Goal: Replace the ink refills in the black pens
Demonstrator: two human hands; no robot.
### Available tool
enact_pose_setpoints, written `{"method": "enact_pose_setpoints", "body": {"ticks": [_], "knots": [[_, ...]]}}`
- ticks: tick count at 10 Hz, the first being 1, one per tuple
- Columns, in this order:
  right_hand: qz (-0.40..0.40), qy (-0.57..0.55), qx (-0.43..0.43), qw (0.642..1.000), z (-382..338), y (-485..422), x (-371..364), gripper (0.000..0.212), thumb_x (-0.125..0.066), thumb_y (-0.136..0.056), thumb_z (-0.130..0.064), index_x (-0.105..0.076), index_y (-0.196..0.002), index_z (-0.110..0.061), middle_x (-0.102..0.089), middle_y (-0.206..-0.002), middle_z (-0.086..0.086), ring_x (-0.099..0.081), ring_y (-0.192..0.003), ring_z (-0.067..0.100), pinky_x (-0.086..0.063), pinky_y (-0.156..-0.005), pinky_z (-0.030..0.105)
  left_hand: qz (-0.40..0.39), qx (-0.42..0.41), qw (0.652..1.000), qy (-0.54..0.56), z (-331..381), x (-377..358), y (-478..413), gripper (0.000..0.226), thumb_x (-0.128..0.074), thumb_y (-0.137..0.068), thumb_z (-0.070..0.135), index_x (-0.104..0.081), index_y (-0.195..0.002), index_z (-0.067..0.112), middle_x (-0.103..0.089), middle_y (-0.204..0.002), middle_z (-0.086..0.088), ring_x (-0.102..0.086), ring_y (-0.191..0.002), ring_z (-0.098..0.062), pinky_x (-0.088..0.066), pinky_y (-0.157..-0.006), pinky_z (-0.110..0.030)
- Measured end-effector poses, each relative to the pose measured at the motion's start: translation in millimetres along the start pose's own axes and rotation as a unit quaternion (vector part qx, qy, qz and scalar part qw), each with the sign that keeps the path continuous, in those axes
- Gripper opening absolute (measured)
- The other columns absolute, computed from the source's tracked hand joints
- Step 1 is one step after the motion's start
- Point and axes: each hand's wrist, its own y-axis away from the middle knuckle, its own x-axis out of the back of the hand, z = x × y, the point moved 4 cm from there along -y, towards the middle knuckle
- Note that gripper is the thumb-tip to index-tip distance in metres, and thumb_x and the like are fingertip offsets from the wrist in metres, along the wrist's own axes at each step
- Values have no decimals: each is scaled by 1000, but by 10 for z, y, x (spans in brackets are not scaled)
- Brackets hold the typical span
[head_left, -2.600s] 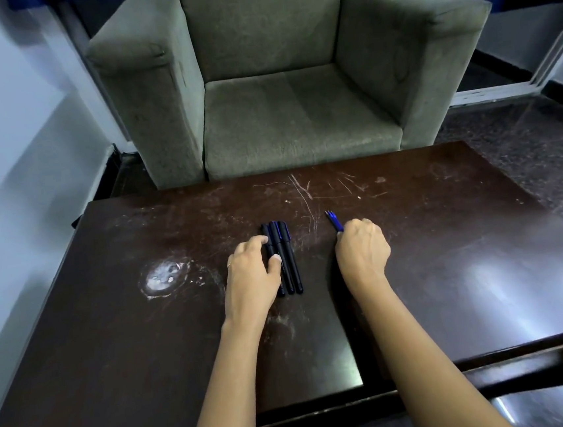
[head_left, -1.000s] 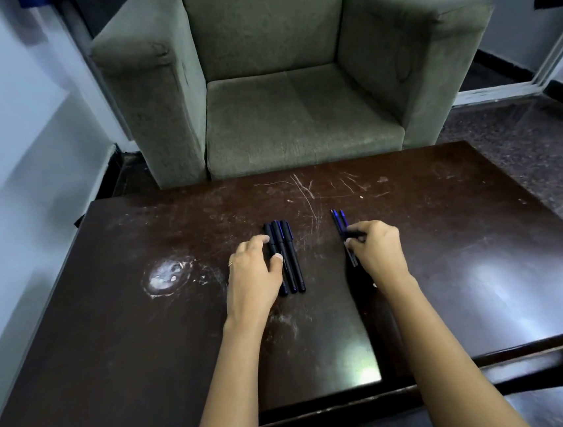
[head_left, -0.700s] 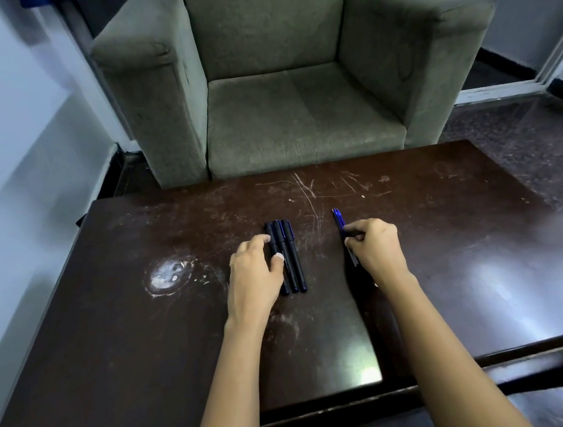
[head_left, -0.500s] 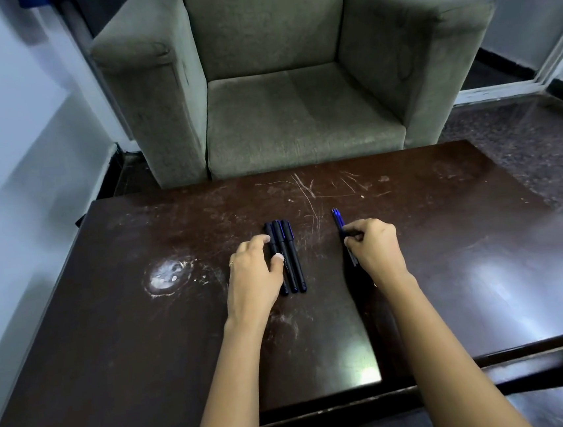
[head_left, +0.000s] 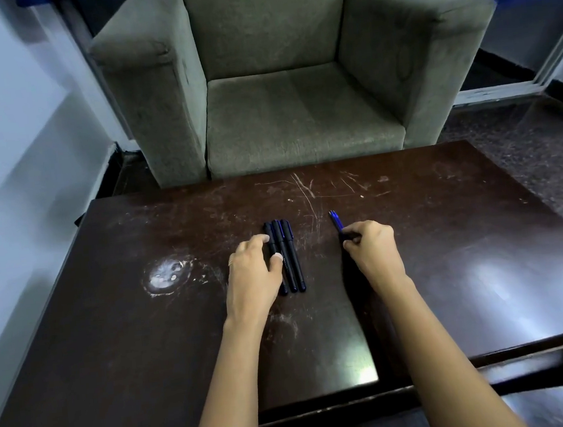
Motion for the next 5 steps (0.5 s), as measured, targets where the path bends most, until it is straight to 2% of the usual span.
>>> {"method": "enact_pose_setpoints", "body": {"ticks": [2,5], "knots": [[12,0,7,1000,-3,24,8,29,-57,-88,-3,-69,-114,-8,-69,-106,15,-68,-88,27,-54,-83,31,-2,1,1000,-2,6,-6,0,42,-54,-95,26,-49,-136,18,-52,-133,-7,-48,-123,-24,-48,-97,-42],[25,-3,-5,1000,24,-6,9,30,-62,-88,-9,-67,-117,-7,-67,-112,13,-66,-93,25,-54,-89,34,4,3,1000,1,-1,0,-5,42,-54,-95,26,-49,-136,19,-52,-133,-7,-48,-123,-23,-49,-96,-41]]}}
